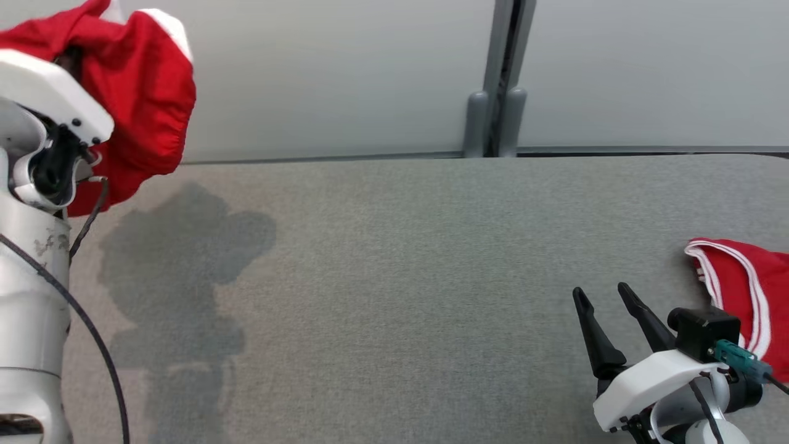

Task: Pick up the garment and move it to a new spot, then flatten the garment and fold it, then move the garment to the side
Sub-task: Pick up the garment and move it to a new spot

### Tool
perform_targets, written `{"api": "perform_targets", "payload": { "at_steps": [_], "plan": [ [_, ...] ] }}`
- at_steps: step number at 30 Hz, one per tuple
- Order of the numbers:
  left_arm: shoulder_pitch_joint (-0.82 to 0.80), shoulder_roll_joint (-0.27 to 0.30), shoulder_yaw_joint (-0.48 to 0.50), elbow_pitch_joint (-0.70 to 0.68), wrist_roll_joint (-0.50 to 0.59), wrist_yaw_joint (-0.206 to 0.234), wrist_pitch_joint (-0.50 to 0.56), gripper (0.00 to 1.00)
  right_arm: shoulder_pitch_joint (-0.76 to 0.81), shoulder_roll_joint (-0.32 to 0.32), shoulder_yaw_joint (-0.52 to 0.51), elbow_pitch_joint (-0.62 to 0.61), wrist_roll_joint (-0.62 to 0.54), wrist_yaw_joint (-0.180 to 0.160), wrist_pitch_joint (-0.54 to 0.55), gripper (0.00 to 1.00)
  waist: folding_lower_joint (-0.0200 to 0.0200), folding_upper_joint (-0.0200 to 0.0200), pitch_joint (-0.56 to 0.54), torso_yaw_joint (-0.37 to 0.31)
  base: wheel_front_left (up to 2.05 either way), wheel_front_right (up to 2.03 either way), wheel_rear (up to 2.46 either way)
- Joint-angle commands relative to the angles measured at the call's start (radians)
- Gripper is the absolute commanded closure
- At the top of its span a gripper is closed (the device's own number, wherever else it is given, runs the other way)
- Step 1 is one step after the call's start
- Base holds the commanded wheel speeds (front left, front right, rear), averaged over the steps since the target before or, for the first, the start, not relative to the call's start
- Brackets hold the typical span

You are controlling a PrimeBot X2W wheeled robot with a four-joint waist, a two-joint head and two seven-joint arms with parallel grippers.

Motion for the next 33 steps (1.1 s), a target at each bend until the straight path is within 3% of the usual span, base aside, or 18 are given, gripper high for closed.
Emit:
{"api": "perform_targets", "payload": {
  "at_steps": [1,7,12,15,17,25,33],
  "plan": [
    [0.003,-0.022,-0.008,-0.063,-0.011,-0.009,0.018,1.0,0.015,-0.005,-0.012,-0.005,0.005,0.001,-0.006,0.0,0.0,0.0,-0.059,-0.072,0.0,0.0,0.0],
    [0.074,-0.093,-0.03,-0.383,-0.055,-0.007,0.084,1.0,0.026,-0.004,-0.049,-0.014,0.008,0.001,-0.009,0.0,0.0,0.0,-0.063,-0.158,0.0,0.0,0.0],
    [0.18,-0.133,-0.07,-0.639,-0.046,0.04,0.125,1.0,0.033,-0.004,-0.057,-0.025,0.011,0.001,-0.003,0.0,0.0,0.0,-0.042,-0.221,0.0,0.0,0.0],
    [0.252,-0.132,-0.104,-0.736,-0.008,0.076,0.141,1.0,0.038,-0.004,-0.06,-0.027,0.011,0.001,-0.006,0.0,0.0,0.0,-0.027,-0.246,0.0,0.0,0.0],
    [0.308,-0.161,-0.124,-0.783,-0.018,0.092,0.145,1.0,0.039,-0.004,-0.064,-0.029,0.011,0.001,-0.005,0.0,0.0,0.0,-0.016,-0.258,0.0,0.0,0.0],
    [0.56,-0.202,-0.208,-0.758,0.004,0.137,0.111,1.0,0.017,-0.005,-0.059,-0.043,0.006,0.001,0.001,0.0,0.0,0.0,0.016,-0.299,0.0,0.0,0.0],
    [0.697,-0.237,-0.304,-0.563,0.01,0.11,-0.007,1.0,0.02,-0.005,-0.035,-0.02,0.01,0.001,0.002,0.0,0.0,0.0,0.016,-0.293,0.0,0.0,0.0]
  ]
}}
